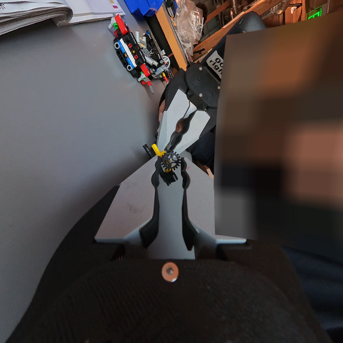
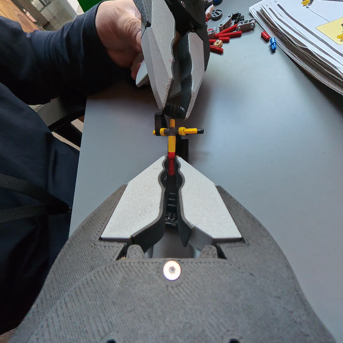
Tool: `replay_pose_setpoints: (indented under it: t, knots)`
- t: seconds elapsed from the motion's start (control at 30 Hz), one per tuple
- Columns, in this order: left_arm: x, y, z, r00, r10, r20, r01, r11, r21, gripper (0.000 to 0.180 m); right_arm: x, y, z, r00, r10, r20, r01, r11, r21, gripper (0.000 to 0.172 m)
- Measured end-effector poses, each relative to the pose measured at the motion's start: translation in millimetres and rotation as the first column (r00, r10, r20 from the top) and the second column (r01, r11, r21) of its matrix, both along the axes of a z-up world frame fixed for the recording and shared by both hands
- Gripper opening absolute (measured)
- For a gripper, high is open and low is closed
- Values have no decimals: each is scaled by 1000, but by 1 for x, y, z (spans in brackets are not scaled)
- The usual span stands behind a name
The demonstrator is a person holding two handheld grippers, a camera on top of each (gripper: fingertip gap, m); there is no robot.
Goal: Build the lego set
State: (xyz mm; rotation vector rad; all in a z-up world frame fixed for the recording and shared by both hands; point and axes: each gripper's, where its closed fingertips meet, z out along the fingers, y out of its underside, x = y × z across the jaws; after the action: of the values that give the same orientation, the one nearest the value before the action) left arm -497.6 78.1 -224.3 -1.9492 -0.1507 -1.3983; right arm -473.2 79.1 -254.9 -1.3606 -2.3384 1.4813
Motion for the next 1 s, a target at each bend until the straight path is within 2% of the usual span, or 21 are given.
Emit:
replay_pose_setpoints:
  t: [0.43,1.0]
  knots:
    - [1,1,-1,999,1,-32,0,1000,16,18,1,-2,3,998,6,56,-1,995,-95,3]
    - [0,3,2,999,22,-45,-20,999,45,18,3,-1,12,982,35,183,28,944,-330,3]
